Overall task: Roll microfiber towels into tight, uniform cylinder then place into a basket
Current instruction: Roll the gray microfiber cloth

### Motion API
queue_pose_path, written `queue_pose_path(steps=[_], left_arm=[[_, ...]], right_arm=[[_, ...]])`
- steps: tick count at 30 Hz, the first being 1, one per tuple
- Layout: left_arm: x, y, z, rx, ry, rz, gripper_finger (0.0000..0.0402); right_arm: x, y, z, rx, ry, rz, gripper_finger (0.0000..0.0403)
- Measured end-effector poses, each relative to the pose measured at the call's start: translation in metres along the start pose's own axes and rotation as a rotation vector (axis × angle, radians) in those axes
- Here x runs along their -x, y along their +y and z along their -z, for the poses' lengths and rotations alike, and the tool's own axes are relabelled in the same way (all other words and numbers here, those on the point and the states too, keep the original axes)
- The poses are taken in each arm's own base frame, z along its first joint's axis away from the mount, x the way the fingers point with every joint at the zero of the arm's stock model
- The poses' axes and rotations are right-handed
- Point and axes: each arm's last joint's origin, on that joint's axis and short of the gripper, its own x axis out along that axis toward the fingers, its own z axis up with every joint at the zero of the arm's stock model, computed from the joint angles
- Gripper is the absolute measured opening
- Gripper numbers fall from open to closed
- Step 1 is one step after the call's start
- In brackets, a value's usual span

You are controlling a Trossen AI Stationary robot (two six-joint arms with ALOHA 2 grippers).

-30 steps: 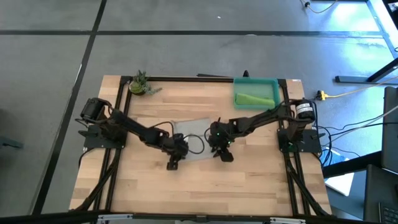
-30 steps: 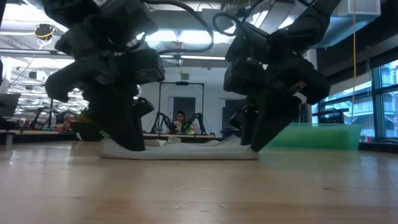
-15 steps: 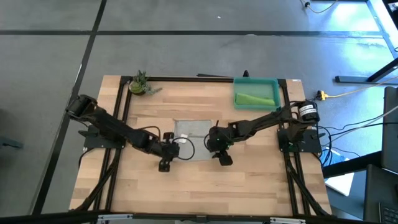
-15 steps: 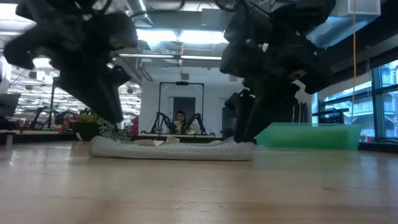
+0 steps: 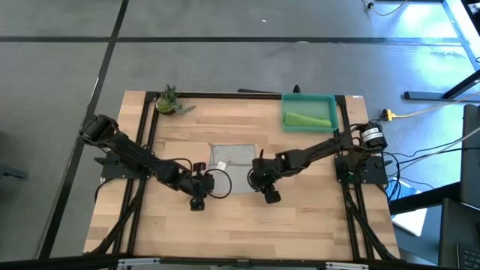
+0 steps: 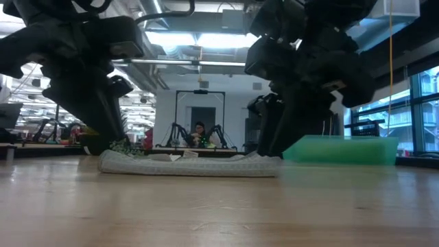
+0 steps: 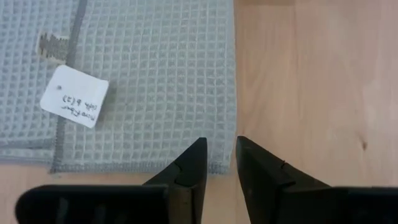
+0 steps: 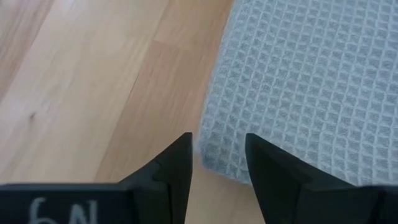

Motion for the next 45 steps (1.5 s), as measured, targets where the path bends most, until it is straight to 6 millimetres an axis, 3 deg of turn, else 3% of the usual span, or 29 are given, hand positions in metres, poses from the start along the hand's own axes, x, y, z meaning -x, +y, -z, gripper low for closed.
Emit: queue_pose_path(steps=[8,17,33,39,45], left_arm=[[0.000,0.000,0.000,0.017,0.006,0.001,0.0096],[0.003,-0.007,0.003,-0.081,0.008,0.018,0.0094],[0.003,-0.008,0.004,-0.091,0.007,0.019,0.0094],[0.003,-0.008,0.004,-0.092,0.007,0.019,0.0094],[0.003,-0.008,0.003,-0.115,0.005,0.019,0.0094]], right_arm=[[0.000,0.001,0.000,0.002,-0.001,-0.001,0.0149],[-0.016,0.016,-0.003,0.210,-0.033,0.060,0.0149],[-0.034,0.013,0.006,0.201,0.021,0.100,0.0149],[-0.035,0.012,0.007,0.116,0.022,0.113,0.0149],[-0.035,0.012,0.007,0.092,0.023,0.137,0.0105]])
